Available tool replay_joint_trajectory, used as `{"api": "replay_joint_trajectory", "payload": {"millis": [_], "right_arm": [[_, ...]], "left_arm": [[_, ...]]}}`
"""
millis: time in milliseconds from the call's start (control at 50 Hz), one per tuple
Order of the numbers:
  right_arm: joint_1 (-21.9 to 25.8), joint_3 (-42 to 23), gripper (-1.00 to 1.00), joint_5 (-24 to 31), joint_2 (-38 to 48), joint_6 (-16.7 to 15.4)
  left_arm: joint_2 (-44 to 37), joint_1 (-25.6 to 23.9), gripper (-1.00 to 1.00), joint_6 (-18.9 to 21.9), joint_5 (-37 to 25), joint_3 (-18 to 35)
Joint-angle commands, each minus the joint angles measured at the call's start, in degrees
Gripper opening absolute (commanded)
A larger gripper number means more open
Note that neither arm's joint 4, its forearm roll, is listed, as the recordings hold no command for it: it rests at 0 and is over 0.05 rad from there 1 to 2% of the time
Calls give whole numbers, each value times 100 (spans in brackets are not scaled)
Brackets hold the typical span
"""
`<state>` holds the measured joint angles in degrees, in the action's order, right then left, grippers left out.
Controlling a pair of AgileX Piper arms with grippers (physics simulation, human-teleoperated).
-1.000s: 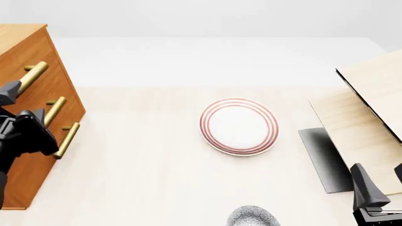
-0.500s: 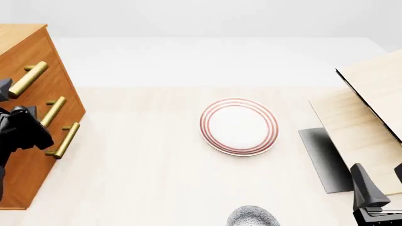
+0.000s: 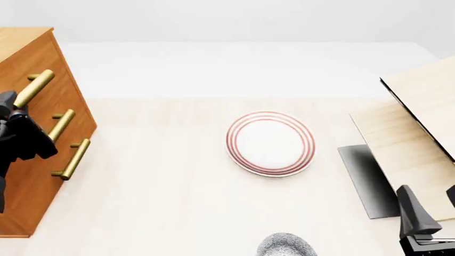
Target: Open the top drawer of the cabinet and put the bowl in it.
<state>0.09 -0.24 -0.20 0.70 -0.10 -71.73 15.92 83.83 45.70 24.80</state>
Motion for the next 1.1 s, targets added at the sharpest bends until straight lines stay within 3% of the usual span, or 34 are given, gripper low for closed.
{"api": "replay_joint_trajectory", "payload": {"millis": [20, 700, 1100], "right_arm": [[-2, 3, 100, 5, -20, 3], [-3, 3, 100, 5, -14, 5], [-3, 3, 100, 5, -13, 4]], "left_arm": [[-134, 21, -100, 87, 137, -62], [986, -905, -100, 377, -544, -384], [730, -1362, -100, 463, -347, -287]]}}
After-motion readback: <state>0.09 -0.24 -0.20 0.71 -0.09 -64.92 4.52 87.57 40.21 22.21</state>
